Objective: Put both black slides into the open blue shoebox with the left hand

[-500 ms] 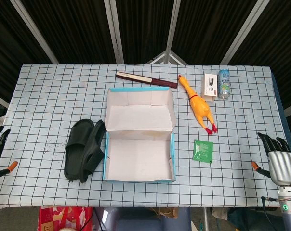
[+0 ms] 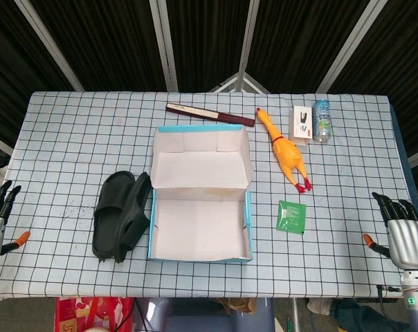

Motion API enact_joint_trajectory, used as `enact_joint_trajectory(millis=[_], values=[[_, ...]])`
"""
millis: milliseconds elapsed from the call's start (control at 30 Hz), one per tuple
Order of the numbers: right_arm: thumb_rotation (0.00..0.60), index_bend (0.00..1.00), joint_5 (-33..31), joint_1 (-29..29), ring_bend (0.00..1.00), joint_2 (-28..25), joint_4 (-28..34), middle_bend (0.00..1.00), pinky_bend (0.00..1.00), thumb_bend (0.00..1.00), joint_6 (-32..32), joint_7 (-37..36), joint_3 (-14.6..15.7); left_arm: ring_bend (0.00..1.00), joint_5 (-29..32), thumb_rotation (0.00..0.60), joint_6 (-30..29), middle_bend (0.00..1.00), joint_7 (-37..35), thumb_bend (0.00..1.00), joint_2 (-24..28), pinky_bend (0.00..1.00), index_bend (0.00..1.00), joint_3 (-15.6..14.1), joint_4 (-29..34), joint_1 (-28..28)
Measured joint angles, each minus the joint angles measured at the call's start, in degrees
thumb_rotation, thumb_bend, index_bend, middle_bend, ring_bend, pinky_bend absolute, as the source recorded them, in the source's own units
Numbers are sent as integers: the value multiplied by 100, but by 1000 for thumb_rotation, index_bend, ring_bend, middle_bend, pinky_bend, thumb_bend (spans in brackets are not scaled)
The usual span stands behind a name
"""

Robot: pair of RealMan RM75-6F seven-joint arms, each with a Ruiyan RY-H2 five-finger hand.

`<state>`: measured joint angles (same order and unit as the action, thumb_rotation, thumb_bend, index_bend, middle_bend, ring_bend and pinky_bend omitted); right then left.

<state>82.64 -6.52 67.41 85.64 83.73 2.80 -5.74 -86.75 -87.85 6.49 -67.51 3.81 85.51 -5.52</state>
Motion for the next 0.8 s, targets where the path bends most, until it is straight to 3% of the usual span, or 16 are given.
enact_joint_trajectory(millis=[400, 800], values=[[600, 132, -13, 51, 243, -65, 75, 191, 148, 226, 3, -6, 31, 36, 55, 600, 338, 41, 0, 247, -25, 111, 20, -43, 155, -129], [600, 132, -2, 54, 243, -101, 74, 192, 148, 226, -42, -108, 39, 36, 1259, 600, 2214, 73, 947, 181, -79, 111, 15, 393, 756, -1252]])
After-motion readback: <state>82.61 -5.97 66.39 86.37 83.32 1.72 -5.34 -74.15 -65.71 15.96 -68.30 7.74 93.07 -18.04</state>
